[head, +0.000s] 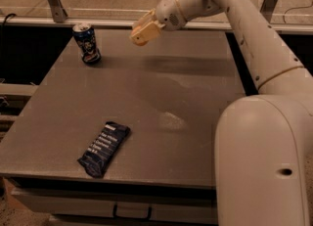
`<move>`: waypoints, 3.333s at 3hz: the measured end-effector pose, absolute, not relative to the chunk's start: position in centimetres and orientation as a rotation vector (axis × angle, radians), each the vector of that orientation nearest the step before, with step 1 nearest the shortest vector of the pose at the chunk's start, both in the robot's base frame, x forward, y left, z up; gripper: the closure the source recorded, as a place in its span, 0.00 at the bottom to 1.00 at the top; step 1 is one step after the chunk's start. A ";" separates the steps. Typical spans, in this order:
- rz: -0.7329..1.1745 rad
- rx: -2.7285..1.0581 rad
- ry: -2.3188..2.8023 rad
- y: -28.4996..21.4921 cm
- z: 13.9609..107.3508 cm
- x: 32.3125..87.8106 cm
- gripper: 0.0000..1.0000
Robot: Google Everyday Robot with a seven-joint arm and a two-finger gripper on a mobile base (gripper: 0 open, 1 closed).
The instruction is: Move orange near pepsi can
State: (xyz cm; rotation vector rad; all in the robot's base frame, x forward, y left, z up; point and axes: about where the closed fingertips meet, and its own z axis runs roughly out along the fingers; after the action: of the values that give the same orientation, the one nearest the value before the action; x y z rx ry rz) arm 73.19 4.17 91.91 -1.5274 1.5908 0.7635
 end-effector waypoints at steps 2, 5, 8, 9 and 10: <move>0.965 -1.438 1.538 11.0 90.3 72.8 1.00; 1.085 -1.354 1.534 15.2 88.4 72.7 0.36; 1.115 -1.323 1.526 15.3 87.3 72.5 0.00; 1.099 -1.305 1.535 14.4 87.3 72.6 0.00; 0.905 -1.262 1.596 7.5 89.3 73.9 0.00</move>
Offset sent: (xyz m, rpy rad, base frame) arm -0.0160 0.0997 -0.0248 0.2314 0.1559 0.0538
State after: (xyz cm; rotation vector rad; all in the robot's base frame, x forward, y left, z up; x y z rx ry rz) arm 73.89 7.49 89.34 -1.2621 1.5957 0.9053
